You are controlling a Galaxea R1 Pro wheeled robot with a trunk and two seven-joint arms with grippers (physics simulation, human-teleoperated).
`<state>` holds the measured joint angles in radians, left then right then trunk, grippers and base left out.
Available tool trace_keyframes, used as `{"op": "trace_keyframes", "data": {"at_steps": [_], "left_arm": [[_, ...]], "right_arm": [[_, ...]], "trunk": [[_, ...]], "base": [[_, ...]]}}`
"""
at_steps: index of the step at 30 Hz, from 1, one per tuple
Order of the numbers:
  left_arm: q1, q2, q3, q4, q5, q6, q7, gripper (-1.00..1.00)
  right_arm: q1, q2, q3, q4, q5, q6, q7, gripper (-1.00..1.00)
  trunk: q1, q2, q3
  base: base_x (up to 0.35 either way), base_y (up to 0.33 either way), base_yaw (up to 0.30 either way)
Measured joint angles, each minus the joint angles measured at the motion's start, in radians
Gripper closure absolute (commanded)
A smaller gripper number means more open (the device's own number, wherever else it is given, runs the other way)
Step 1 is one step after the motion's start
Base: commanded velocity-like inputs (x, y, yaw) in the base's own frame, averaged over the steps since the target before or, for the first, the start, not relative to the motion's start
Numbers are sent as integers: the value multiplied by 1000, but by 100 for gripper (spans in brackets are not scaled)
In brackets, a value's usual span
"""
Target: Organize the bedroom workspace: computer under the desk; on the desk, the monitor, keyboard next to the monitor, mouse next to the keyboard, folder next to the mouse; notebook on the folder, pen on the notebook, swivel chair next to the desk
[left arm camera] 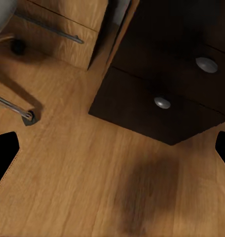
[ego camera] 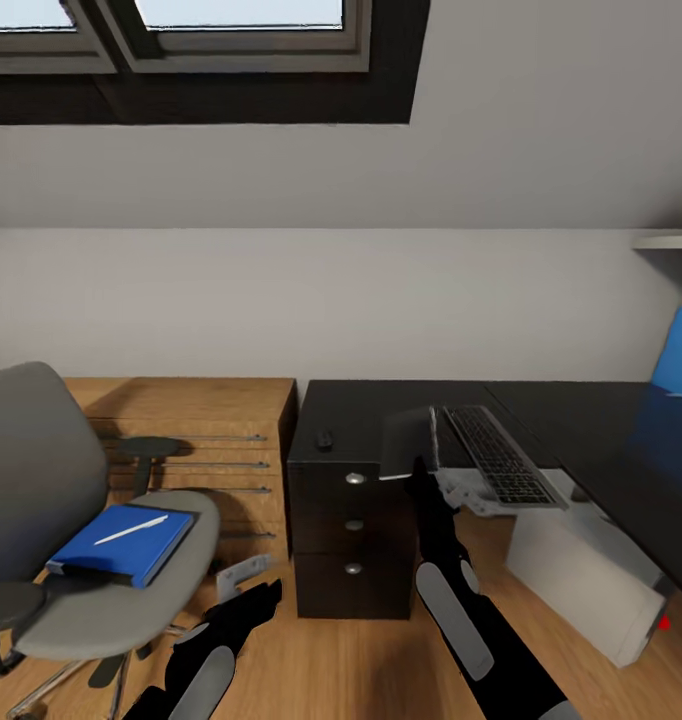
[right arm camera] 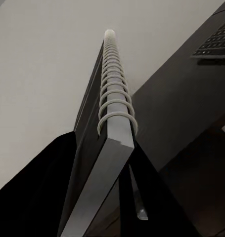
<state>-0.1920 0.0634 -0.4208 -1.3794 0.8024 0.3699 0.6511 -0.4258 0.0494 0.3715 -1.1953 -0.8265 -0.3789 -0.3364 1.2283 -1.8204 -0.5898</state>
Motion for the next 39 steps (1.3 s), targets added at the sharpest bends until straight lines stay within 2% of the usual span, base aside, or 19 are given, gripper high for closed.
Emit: {"op": "trace_keyframes", "data": {"at_steps": [14, 18, 27, 39], "left_arm": [[0, 1, 0, -1, 0, 0, -1, -100], [0, 1, 0, -1, 0, 0, -1, -100], [0, 0, 0, -1, 0, 0, -2, -100], [0, 2, 0, -1, 0, 0, -3, -100]], "right_arm": [[0, -4, -1, 6, 1, 0, 2, 100], [0, -4, 1, -3, 2, -1, 32, 100], [0, -6, -6, -2, -4, 0, 42, 100], [0, -2, -6, 13, -14, -5, 44, 100]], "trunk": [[0, 0, -3], [0, 0, -3], [0, 0, -3], [0, 0, -3]], "base": [[0, 0, 246], [0, 0, 17], [0, 0, 2], [248, 38, 0]]}}
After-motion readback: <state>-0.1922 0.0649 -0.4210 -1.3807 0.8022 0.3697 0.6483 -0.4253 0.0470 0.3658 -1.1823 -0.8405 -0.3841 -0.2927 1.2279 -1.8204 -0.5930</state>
